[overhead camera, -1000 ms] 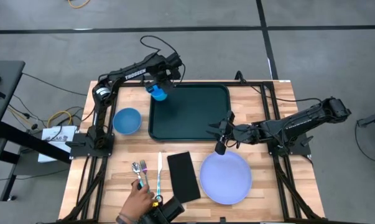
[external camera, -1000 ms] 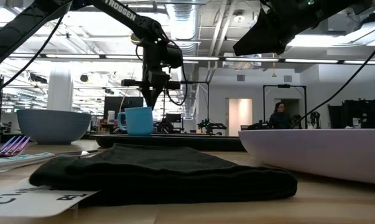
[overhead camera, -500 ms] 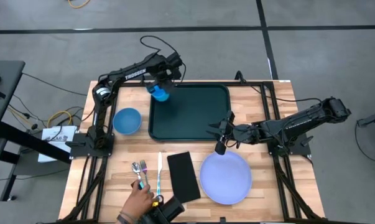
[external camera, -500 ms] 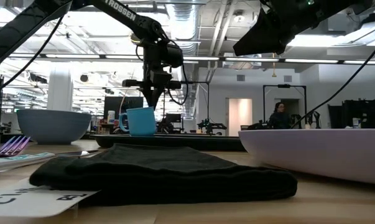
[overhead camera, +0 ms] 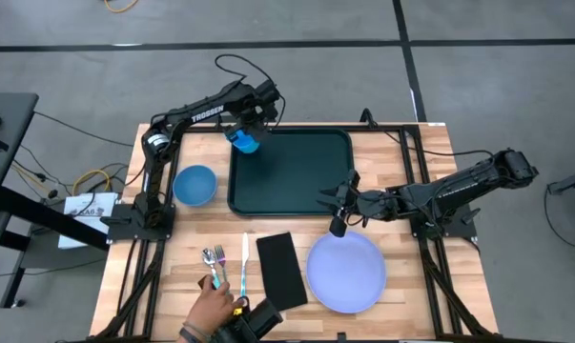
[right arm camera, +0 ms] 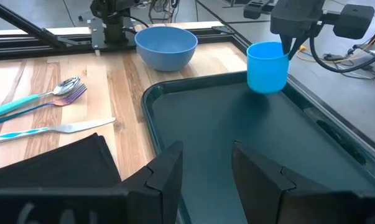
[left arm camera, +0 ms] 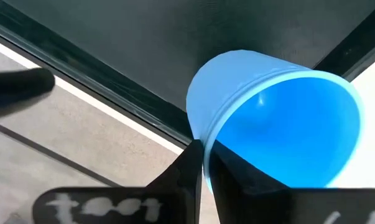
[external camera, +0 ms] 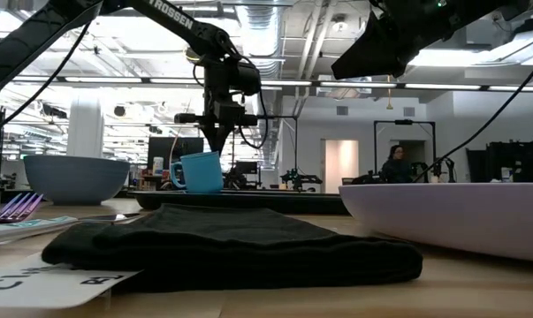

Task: Set up tray
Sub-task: Put the blue cup on the top left of the black tray

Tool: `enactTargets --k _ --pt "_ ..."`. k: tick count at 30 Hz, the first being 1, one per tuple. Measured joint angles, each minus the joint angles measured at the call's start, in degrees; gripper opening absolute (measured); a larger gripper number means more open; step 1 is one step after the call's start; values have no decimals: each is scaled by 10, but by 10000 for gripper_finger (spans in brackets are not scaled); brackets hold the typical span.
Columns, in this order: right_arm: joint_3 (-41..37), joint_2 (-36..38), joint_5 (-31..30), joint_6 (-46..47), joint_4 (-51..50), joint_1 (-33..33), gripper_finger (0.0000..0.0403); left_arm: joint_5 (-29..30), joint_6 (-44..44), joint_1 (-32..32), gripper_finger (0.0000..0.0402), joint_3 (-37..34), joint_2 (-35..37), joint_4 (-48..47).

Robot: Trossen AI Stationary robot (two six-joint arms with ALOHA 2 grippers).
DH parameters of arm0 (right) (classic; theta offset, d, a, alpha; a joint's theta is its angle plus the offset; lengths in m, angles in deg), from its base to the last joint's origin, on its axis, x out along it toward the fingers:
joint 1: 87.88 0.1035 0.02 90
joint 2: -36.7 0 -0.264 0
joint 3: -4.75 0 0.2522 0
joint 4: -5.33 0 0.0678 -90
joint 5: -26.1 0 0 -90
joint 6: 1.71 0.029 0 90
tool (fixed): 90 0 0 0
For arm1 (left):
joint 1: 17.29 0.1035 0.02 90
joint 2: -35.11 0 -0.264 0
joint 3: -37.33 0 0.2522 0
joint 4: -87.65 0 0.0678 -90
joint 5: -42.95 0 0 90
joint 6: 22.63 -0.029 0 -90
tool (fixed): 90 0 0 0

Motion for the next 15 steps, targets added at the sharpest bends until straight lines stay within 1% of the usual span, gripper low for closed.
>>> enactTargets --k 15 --pt "0 0 0 0 0 0 127 -1 17 0 13 0 0 -6"
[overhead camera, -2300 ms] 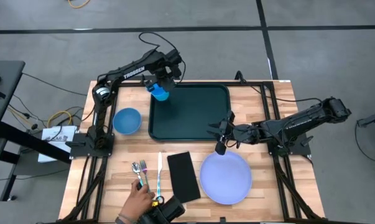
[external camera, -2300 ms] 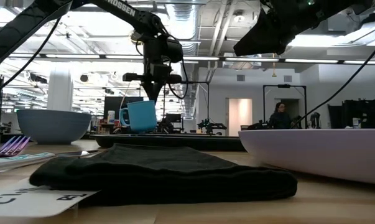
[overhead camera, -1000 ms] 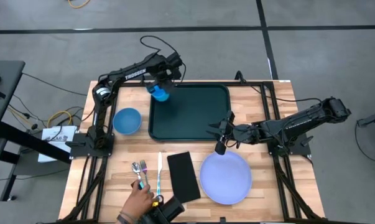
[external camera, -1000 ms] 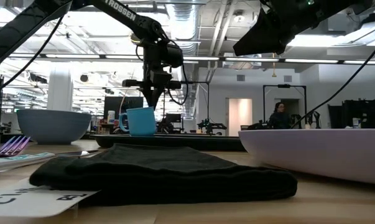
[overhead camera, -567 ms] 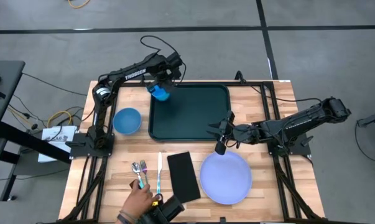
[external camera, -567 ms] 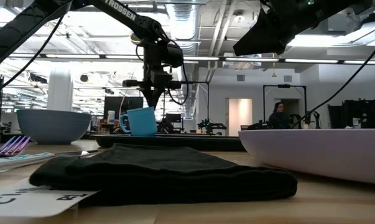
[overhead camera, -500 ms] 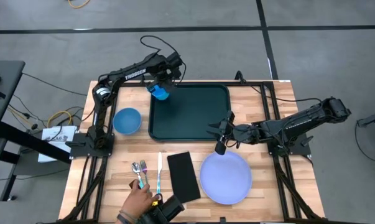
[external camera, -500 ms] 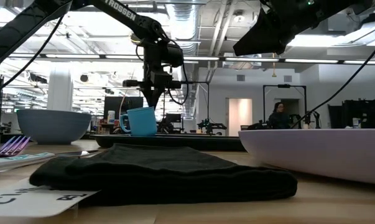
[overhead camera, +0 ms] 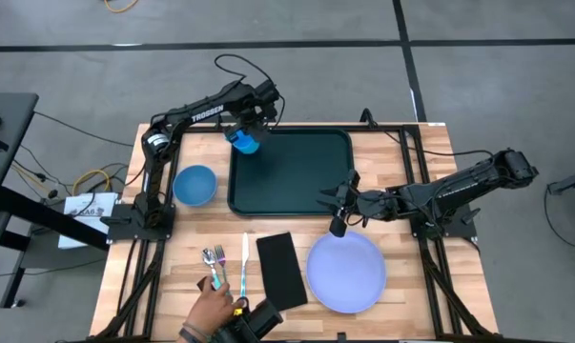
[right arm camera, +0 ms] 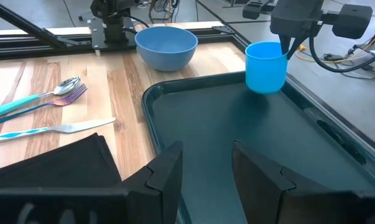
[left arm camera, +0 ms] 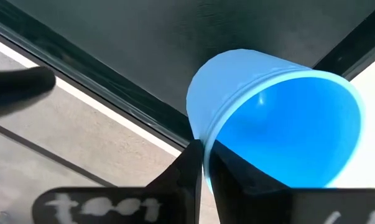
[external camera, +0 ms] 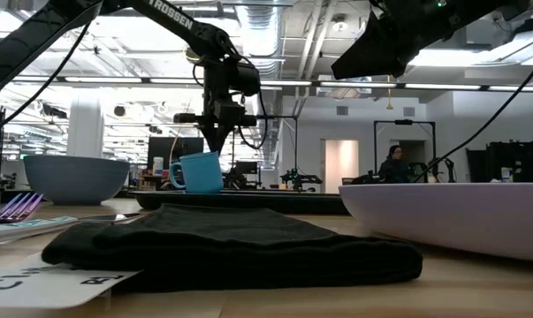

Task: Set up tray
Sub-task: Put the blue cup on the top left of the black tray

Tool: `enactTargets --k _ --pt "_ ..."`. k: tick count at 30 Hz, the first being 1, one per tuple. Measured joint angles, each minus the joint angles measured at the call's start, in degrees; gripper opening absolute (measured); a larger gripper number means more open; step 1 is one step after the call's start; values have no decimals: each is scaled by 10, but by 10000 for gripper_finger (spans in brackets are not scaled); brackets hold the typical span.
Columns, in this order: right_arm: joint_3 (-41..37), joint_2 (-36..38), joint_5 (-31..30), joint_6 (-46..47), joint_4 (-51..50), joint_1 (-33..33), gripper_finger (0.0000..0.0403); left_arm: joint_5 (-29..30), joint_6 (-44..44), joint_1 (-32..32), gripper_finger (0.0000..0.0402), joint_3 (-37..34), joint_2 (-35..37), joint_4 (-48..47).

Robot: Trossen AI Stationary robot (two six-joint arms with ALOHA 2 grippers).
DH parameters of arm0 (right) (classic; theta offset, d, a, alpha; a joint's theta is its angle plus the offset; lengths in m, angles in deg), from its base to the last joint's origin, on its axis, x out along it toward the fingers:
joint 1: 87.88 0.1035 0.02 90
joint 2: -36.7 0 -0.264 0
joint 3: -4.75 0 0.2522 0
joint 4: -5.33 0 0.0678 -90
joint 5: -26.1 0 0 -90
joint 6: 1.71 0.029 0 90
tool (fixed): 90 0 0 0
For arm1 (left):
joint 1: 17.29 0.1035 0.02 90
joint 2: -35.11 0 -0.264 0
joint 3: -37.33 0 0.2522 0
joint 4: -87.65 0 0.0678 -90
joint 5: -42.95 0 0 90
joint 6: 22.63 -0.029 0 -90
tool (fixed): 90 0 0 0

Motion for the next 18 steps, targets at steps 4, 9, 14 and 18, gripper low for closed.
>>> enactTargets --k 4,9,14,18 --pt "0 0 0 0 0 0 127 0 9 0 13 0 0 1" --pt "0 0 0 0 0 0 127 -2 12 0 19 0 0 1" --pt "0 0 0 9 -1 0 127 0 25 0 42 0 0 12" --pt "0 0 0 10 -1 0 127 0 27 0 67 0 0 12"
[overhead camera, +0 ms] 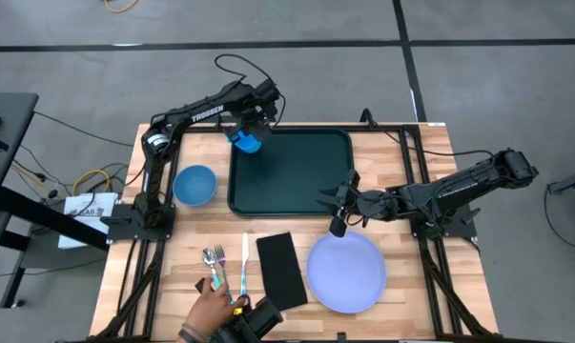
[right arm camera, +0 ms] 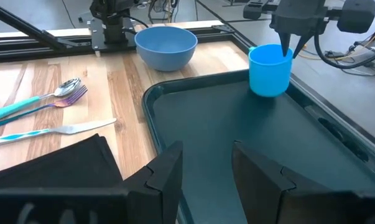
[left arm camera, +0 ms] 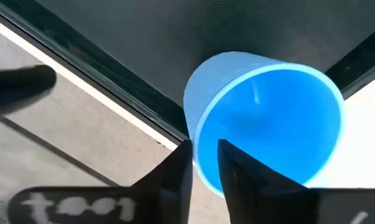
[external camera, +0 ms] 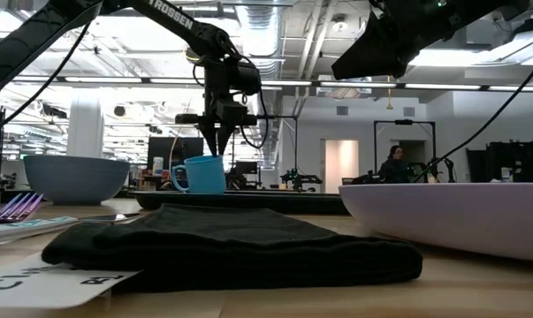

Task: Set up tray
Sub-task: Put the blue cup on the top left of the black tray, then put the purple plate on the black tray below the blue cup

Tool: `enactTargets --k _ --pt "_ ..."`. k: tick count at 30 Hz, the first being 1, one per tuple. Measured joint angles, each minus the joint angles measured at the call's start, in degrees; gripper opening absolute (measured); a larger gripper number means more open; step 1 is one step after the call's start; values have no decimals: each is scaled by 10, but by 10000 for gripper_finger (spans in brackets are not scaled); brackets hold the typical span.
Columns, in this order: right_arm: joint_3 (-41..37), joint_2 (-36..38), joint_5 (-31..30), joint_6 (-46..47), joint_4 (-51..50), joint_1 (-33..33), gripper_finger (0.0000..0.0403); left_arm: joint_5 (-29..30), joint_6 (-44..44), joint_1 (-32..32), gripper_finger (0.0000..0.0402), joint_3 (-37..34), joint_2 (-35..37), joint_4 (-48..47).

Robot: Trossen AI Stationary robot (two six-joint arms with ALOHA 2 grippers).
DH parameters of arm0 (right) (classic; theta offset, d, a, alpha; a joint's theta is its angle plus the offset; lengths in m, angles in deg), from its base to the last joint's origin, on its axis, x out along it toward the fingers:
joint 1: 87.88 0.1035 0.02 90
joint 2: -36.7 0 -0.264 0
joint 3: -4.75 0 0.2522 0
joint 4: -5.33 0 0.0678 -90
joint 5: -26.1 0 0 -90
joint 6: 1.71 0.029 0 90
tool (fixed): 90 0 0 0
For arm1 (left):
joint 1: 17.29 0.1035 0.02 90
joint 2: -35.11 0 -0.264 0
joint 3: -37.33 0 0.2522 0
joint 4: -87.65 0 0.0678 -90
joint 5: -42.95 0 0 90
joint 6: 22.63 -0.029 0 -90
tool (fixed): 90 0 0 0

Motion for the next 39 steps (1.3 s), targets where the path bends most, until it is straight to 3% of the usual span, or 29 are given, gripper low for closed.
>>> enactTargets --k 16,22,27,30,34,39 --pt "0 0 0 0 0 0 127 20 24 0 128 0 0 5" --pt "0 0 0 0 0 0 127 127 44 -4 130 0 0 9" --pt "0 0 0 0 0 0 127 245 146 -10 122 5 21 39" --pt "0 0 0 0 0 0 127 261 242 -12 119 24 43 36" --pt "0 0 0 0 0 0 127 198 383 -15 119 58 93 -29" --pt "0 0 0 0 1 0 127 -73 547 -4 119 77 180 -134"
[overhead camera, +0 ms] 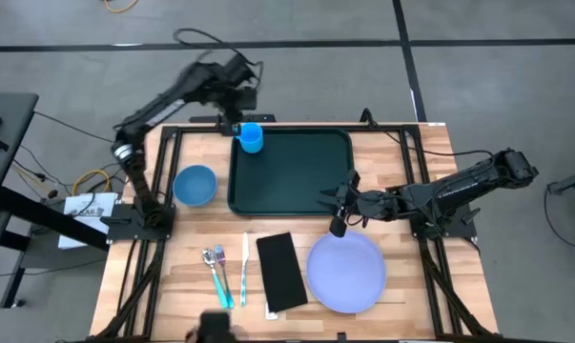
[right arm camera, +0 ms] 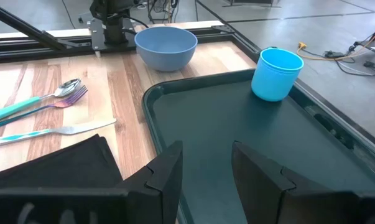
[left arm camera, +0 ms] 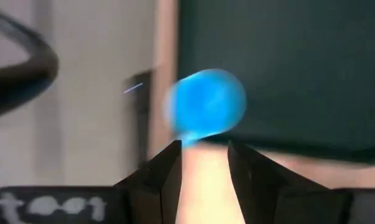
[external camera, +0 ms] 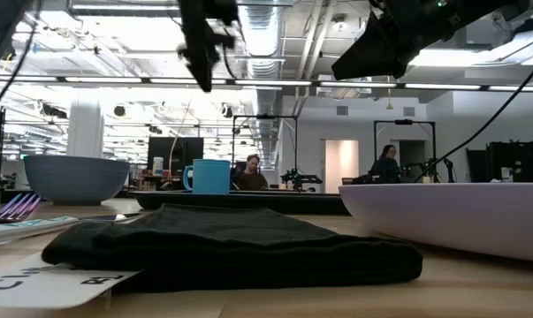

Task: Set up tray
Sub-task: Put the purple plate on the black tray below the blue cup

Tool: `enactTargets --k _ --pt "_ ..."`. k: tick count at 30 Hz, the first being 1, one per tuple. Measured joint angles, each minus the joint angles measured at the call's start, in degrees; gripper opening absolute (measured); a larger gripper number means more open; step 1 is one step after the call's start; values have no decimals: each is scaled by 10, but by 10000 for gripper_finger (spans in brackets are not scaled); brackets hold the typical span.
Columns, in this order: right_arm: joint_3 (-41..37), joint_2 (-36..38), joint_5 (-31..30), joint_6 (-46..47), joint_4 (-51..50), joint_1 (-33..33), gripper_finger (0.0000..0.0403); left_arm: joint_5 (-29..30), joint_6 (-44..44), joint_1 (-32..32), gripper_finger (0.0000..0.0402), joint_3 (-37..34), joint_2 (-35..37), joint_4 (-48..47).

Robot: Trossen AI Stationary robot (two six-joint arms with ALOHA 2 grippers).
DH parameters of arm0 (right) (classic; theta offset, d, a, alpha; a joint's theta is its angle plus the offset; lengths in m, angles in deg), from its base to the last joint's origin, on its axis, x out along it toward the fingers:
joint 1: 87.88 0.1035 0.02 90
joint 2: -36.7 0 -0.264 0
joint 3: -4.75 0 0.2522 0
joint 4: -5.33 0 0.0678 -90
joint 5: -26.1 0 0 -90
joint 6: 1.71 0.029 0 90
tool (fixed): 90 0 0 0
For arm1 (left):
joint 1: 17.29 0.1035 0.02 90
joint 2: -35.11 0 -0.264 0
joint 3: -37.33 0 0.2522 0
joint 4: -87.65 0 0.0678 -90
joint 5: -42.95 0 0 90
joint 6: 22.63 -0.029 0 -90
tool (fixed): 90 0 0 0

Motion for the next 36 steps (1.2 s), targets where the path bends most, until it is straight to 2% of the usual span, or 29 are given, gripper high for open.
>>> enactTargets --k 4,5,7,9,12,17,20,23,26,30,36 --pt "0 0 0 1 3 0 127 -251 77 1 119 -16 88 -33" --pt "0 0 1 5 2 0 127 -291 91 -8 119 -29 112 -26" --pt "0 0 14 27 -3 4 127 -332 122 -42 119 -64 164 7" --pt "0 0 41 43 -12 10 127 -334 158 -90 119 -111 219 54" --pt "0 0 60 75 -33 21 127 -280 238 -183 119 -205 302 146" --pt "0 4 61 159 -123 35 127 -59 382 -354 119 -403 438 301" --pt "0 8 94 218 -206 30 127 48 437 -437 119 -546 531 437" --pt "0 9 159 270 -278 23 127 76 461 -496 118 -689 615 618" --pt "0 9 204 300 -337 19 127 84 465 -533 118 -797 665 759" --pt "0 9 225 309 -404 19 127 129 461 -567 118 -869 686 834" --pt "0 9 237 284 -484 19 127 275 453 -603 118 -888 650 827"
